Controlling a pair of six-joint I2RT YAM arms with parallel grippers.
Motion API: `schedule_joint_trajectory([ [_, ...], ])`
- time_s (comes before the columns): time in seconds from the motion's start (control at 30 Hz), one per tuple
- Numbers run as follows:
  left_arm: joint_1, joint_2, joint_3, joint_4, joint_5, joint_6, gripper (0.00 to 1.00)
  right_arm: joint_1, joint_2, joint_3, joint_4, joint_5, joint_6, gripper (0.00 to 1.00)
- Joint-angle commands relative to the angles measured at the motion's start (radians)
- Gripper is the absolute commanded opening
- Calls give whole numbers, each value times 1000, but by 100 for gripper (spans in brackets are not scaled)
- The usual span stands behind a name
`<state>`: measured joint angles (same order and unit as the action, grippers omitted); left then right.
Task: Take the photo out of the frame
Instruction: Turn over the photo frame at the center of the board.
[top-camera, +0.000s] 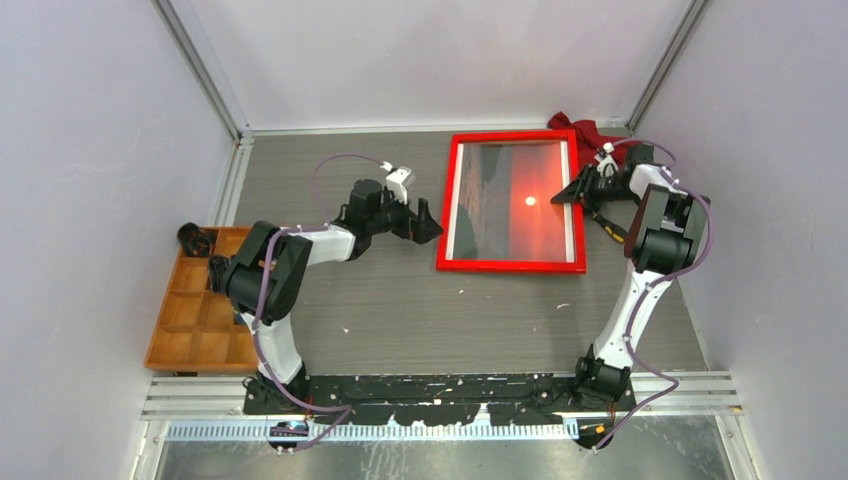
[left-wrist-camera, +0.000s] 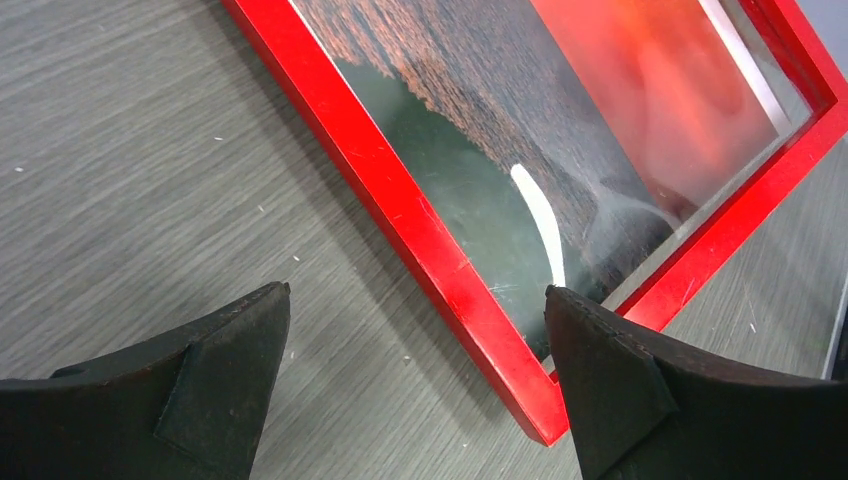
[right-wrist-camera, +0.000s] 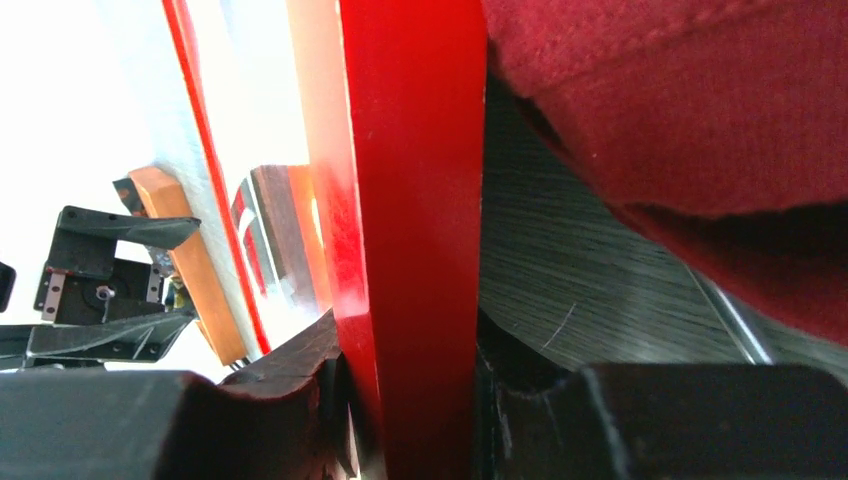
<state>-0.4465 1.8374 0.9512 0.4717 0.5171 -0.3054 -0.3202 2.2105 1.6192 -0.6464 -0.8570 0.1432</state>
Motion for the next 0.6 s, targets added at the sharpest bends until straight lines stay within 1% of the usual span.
schedule_joint_trajectory([
  [0.0,-24,23,-8,64,7,-21,100,7,-3,14,-106,158,24,36],
  [0.1,-33,36,-9,64,-1,-22,100,6,-7,15,-107,181,16,50],
  [0.2,-39,47,-4,64,0,-28,100,6,-9,19,-119,198,-1,59],
  [0.4,-50,56,0,62,3,-39,100,-5,-29,23,-127,205,-9,64],
  [0.57,-69,58,-7,54,-6,-51,100,-14,-52,45,-155,256,-28,70],
])
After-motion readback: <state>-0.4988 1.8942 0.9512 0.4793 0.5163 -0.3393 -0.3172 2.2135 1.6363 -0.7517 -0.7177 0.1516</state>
